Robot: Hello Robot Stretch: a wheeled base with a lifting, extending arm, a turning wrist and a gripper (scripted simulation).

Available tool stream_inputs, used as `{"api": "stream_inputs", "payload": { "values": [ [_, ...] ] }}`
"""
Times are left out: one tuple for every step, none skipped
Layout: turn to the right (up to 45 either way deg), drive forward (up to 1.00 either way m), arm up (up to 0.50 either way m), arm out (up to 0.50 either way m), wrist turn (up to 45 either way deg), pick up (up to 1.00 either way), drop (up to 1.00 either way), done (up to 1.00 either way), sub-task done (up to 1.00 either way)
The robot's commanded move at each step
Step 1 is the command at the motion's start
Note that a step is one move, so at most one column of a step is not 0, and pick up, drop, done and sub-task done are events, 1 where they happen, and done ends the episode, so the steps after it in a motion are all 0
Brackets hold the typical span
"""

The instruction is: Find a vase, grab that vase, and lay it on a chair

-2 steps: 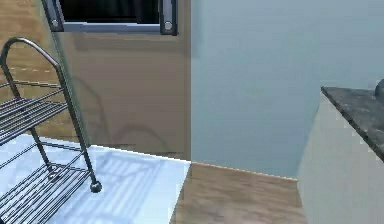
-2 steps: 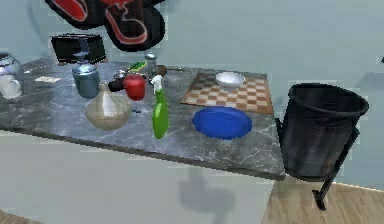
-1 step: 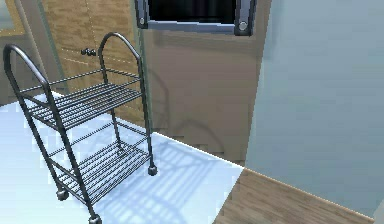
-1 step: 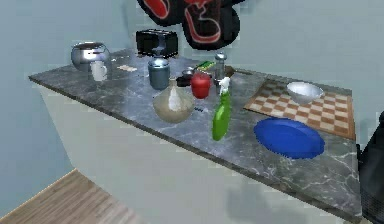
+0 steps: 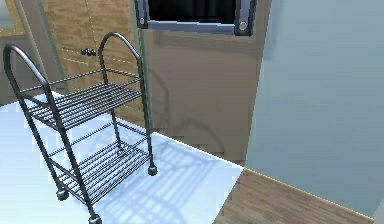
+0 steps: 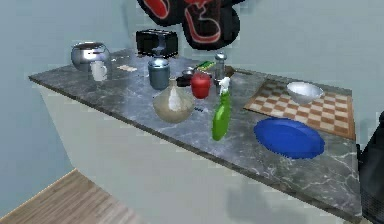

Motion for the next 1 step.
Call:
{"api": "stream_inputs", "payload": {
  "values": [
    [0.0,0.0,0.38,0.0,0.0,0.0,0.0,0.0,0.0]
  ]
}}
